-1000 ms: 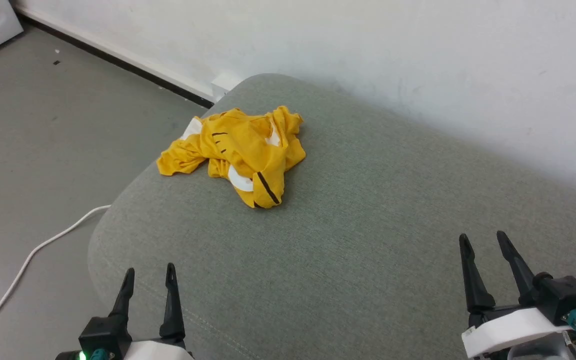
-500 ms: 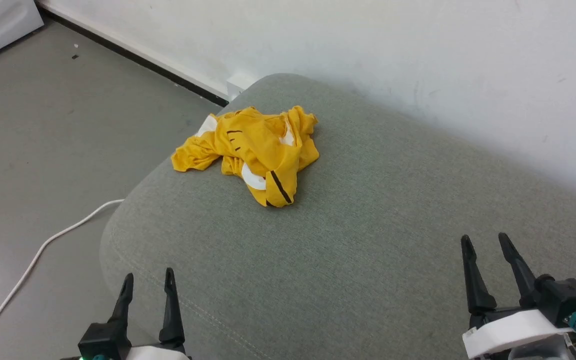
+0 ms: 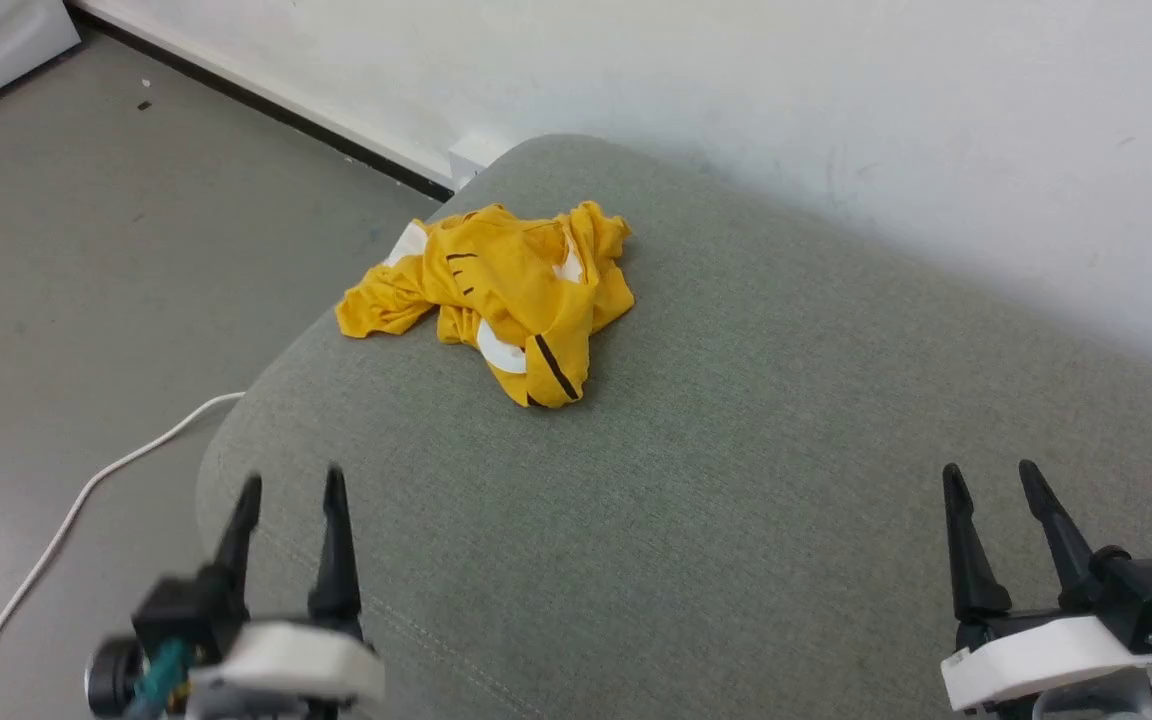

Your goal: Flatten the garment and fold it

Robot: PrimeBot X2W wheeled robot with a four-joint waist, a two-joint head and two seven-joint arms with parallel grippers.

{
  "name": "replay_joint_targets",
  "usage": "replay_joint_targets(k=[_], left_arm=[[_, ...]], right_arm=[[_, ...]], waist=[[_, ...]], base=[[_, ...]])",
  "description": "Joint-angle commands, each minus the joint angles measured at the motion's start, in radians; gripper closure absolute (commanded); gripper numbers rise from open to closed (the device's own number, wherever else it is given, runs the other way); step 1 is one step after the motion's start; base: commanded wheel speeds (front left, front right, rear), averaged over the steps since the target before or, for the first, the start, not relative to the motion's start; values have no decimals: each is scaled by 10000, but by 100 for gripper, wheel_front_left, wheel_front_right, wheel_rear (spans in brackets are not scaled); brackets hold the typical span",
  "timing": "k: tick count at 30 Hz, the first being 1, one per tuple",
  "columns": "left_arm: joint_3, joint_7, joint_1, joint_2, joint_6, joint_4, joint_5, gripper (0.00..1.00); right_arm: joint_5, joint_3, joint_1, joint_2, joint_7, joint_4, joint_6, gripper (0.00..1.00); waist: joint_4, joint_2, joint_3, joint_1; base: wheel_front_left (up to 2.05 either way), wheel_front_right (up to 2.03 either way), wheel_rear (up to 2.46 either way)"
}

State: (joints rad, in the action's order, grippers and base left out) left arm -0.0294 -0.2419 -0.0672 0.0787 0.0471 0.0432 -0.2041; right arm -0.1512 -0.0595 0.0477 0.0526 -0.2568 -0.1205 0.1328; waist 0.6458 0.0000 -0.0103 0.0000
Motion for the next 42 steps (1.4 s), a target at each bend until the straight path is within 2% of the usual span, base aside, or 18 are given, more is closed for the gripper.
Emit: replay_joint_targets(k=[1, 6, 11, 17, 22, 34, 39, 42], left_arm=[[-57, 229, 558, 195, -125, -261, -1, 0], [-188, 1707, 2214, 854, -490, -1116, 55, 0], [1, 3202, 4095, 1468, -647, -1479, -44, 0], [255, 4523, 6197, 2129, -947, -967, -417, 0], [446, 5303, 7511, 2437, -1055, -13, -811, 0], [558, 6561, 8413, 2669, -1172, 2399, -1523, 0], [624, 7168, 8401, 2746, -1095, 3098, -1759, 0], [613, 7783, 8332, 2734, -894, 3442, -1848, 0]], right_arm=[[82, -51, 43, -24, -49, 79, -21, 0], [288, -78, -121, -24, 109, 428, -21, 0], [483, 52, -358, -24, 464, 985, -21, 0], [767, 163, -611, -24, 1049, 1876, -21, 0], [1023, 185, -817, -2, 1541, 2655, -21, 0], [1013, 218, -1264, 447, 2165, 3599, -21, 0], [960, 162, -1457, 621, 2346, 3894, -21, 0], [935, 106, -1528, 699, 2425, 4044, -21, 0]], waist=[[-13, 0, 114, 0], [-203, 0, 487, 0], [-596, 0, 990, 0], [-1176, 0, 1765, 0], [-1582, 0, 2545, 0], [-2467, 0, 3904, 0], [-2848, 0, 4484, 0], [-2986, 0, 4807, 0]], base=[[0, 0, 0], [0, 0, 0], [0, 0, 0], [0, 0, 0], [0, 0, 0], [0, 0, 0], [0, 0, 0], [0, 0, 0]])
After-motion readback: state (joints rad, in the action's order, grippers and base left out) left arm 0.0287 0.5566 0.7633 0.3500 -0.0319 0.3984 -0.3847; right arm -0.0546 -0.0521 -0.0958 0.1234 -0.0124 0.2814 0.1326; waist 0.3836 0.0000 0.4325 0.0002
